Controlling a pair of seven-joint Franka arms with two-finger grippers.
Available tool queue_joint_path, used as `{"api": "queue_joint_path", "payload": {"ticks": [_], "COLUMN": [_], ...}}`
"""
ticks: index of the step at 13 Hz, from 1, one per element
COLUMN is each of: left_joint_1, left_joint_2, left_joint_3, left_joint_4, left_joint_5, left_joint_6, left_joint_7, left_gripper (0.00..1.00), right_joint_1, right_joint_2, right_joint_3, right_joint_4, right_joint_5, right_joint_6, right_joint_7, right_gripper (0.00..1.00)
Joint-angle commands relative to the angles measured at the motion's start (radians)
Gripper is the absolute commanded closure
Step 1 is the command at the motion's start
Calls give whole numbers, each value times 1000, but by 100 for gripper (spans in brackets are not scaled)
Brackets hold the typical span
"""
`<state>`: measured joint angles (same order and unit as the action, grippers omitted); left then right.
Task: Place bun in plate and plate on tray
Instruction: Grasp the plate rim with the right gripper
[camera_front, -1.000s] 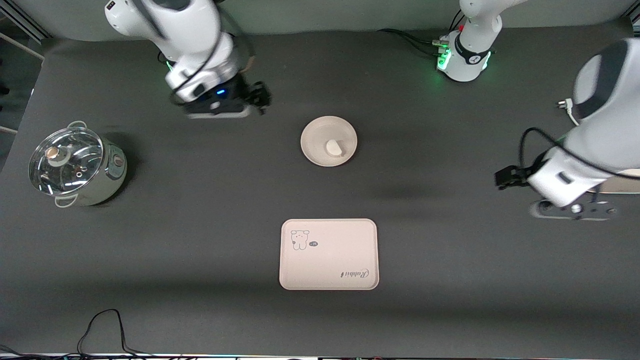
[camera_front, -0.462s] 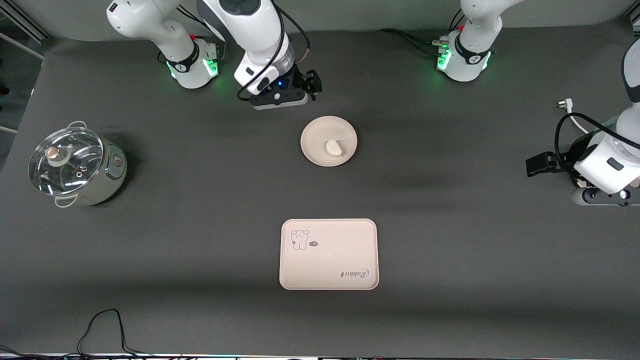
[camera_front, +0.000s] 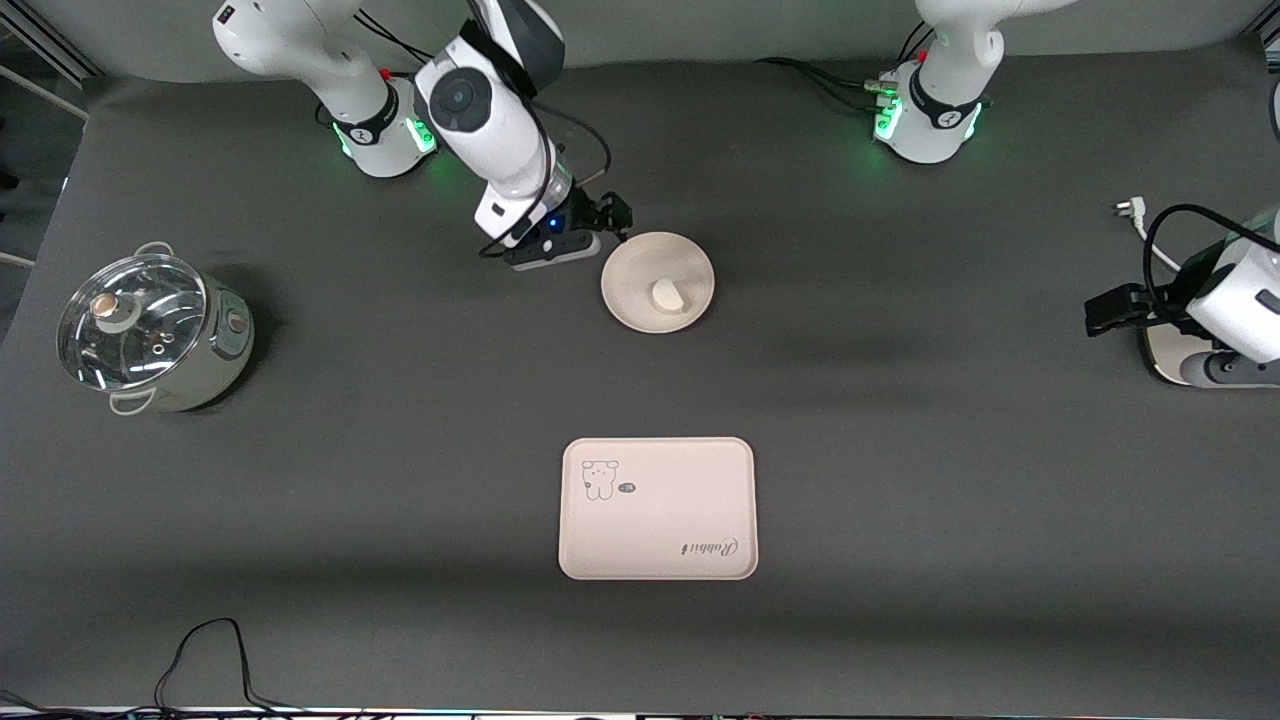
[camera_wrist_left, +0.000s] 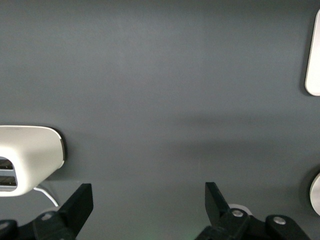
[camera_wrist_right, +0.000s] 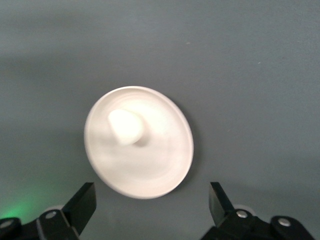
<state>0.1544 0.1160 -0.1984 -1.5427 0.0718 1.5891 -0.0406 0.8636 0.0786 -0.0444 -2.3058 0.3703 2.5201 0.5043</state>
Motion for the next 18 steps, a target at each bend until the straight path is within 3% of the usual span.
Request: {"api": "queue_joint_path", "payload": {"ticks": [1,4,6,10,11,15,18], "left_joint_1": [-29,-15,11,2,4,4,10], "left_joint_2": [-200,-222,-220,-219,-217,-216,-211], "left_joint_3": [30,31,36,42,40,39,39], "left_joint_4": [-242,-267,-266,-231,-228,-228,-228], "left_joint_5": [-18,-24,-88,-132,-133,-133,-136], "left_joint_6": [148,149,137,43,34,40,43], "left_joint_7": [4,-27,-24,-13,-15,-15,-13], "left_gripper": [0,0,0,0,0,0,0], "right_joint_1": [29,90,115,123,121,120,118], "right_joint_2": [79,202,275,303,302,294,293], "right_joint_3": [6,6,17,37,46,47,47], "right_joint_4": [-81,-101,-101,-99,-99,-96,-95], "right_joint_5": [62,122,174,225,245,248,249], "right_joint_6": [216,397,483,496,496,482,479], "right_joint_7": [-62,-67,-67,-66,-66,-58,-55], "right_gripper": [0,0,0,0,6,61,82]}}
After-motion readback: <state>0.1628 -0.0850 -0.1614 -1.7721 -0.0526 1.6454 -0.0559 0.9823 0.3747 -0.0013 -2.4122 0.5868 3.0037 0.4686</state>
